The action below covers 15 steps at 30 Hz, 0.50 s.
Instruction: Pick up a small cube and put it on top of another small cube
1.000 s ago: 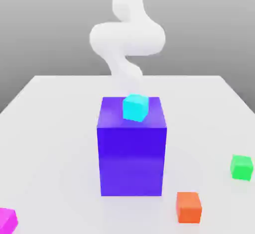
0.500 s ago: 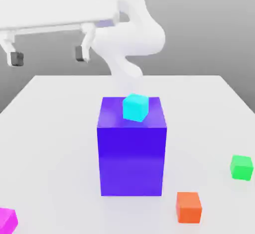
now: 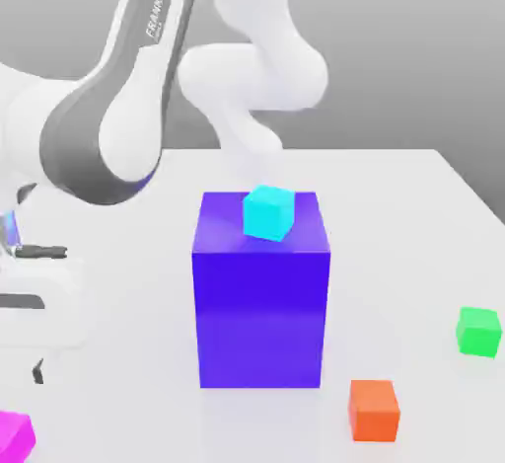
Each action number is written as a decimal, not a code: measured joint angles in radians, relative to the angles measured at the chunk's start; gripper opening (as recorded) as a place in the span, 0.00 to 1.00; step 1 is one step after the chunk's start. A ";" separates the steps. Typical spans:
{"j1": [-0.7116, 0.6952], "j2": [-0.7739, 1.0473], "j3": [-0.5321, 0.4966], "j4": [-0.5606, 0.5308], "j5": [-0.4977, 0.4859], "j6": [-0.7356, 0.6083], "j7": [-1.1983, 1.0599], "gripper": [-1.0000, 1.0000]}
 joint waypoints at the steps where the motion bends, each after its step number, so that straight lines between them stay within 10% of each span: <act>1: -0.012 0.033 -0.004 0.003 -0.002 0.010 -0.010 0.50; 6: -0.079 0.210 0.050 0.041 0.054 0.116 -0.069 0.50; 7: -0.087 0.232 0.060 0.046 0.065 0.131 -0.077 0.00; 15: -0.076 0.205 0.046 0.039 0.052 0.110 -0.069 0.00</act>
